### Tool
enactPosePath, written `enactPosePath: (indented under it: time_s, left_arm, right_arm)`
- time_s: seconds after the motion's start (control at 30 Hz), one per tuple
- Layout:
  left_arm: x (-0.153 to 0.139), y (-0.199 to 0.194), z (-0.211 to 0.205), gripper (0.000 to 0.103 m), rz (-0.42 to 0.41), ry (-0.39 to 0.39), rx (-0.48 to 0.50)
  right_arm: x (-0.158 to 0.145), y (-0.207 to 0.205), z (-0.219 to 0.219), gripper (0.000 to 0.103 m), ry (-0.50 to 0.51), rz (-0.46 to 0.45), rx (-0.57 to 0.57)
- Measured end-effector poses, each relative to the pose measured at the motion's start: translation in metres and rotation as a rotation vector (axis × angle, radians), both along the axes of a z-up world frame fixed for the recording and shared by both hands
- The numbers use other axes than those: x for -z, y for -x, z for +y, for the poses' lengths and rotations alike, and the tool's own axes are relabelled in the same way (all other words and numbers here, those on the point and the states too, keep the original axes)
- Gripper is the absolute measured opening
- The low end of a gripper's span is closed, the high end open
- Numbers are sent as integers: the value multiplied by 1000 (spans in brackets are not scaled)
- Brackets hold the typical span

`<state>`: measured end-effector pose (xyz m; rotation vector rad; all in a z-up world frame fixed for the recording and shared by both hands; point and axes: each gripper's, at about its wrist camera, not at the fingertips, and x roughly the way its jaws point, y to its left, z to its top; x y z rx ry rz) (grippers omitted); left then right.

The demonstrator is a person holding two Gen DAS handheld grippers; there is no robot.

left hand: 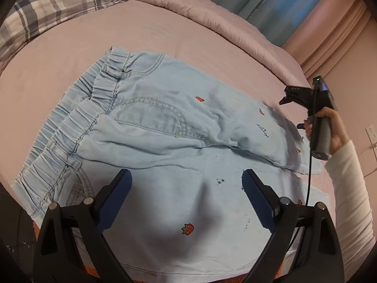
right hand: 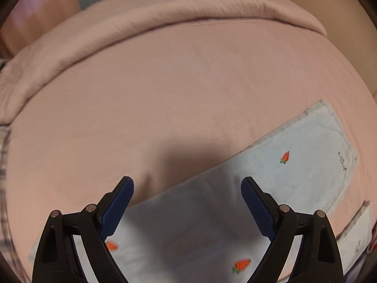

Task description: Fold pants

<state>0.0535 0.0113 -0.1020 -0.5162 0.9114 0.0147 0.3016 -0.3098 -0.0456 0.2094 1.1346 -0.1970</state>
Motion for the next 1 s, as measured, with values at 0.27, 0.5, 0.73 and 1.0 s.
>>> enactPosePath:
  time_s: [0.27,0.5,0.73,1.0]
  left_arm:
    - [4,-5,2,94,18,7,-5]
    - [4,-5,4,94,23,8,-16]
    - [-7,1,7,94,9,-9,-49]
    - [-25,1,4,94,-47,3,-83]
  right_arm:
    - [38,-4,-16,66,40,43,86]
    - [29,22,-29,8,72,12,82]
    - [-33,107,-47,5,-92,-210,-18]
    - [-86,261,-70,5,-229,-523,-84]
